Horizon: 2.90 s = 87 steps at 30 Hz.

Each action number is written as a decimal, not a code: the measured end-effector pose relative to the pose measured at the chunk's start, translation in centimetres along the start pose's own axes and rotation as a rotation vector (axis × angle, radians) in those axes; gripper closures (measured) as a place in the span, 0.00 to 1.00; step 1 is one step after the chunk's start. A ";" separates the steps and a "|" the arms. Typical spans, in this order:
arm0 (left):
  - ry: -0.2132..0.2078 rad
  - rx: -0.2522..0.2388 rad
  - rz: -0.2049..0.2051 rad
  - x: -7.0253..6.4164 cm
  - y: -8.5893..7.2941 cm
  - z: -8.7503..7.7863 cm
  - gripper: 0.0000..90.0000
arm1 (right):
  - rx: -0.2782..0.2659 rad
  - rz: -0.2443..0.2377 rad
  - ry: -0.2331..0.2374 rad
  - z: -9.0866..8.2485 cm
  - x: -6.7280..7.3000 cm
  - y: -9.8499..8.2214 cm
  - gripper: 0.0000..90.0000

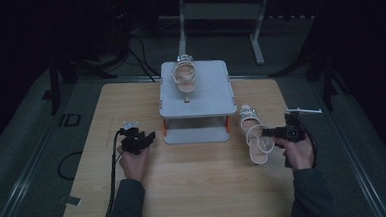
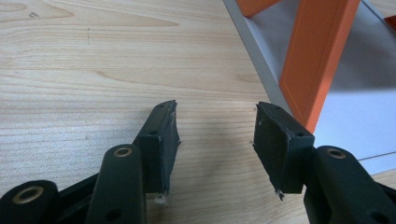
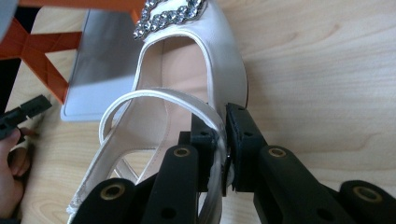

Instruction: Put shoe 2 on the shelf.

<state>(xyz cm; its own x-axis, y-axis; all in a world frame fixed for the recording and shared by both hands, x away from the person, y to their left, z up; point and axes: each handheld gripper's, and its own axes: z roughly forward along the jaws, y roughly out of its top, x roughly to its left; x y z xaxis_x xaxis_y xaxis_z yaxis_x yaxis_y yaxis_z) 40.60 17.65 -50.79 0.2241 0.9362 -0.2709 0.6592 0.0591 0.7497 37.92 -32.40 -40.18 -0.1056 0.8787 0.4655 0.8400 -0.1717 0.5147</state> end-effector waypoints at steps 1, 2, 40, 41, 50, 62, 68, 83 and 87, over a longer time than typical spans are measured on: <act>0.001 0.000 0.000 0.0 0.0 0.0 0.55 | -0.004 -0.001 -0.001 -0.1 0.1 0.2 0.92; 0.001 0.000 0.001 0.0 0.0 0.0 0.55 | -0.008 0.000 0.000 -0.2 0.2 0.4 0.92; 0.009 -0.003 0.007 -0.2 0.0 0.0 0.54 | -0.091 0.029 0.048 -2.3 3.6 8.8 0.92; 0.010 -0.003 0.008 -0.2 0.0 0.0 0.54 | -0.095 0.036 0.050 -2.4 3.6 9.0 0.92; 0.009 -0.003 0.007 -0.2 0.0 0.0 0.54 | -0.106 0.029 0.040 -3.2 4.6 10.4 0.92; 0.011 -0.001 0.008 -0.2 0.0 0.0 0.54 | -0.118 0.024 0.064 -3.3 6.9 12.5 0.92; 0.012 0.001 0.011 -0.2 0.0 0.0 0.54 | -0.108 0.031 0.116 -2.9 8.4 13.1 0.92; 0.009 0.001 0.009 -0.2 0.0 0.0 0.54 | -0.045 0.024 0.135 2.2 14.4 15.3 0.92; 0.008 0.001 0.009 -0.2 0.0 0.0 0.54 | -0.004 0.024 0.136 4.1 15.6 15.6 0.92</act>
<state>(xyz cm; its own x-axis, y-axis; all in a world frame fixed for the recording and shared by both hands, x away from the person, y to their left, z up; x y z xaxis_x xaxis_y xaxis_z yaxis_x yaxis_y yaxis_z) 40.54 17.47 -50.76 0.2240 0.9395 -0.2591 0.6577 0.0505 0.7516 51.54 -19.56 -27.82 -0.1568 0.8062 0.5705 0.8410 -0.1940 0.5052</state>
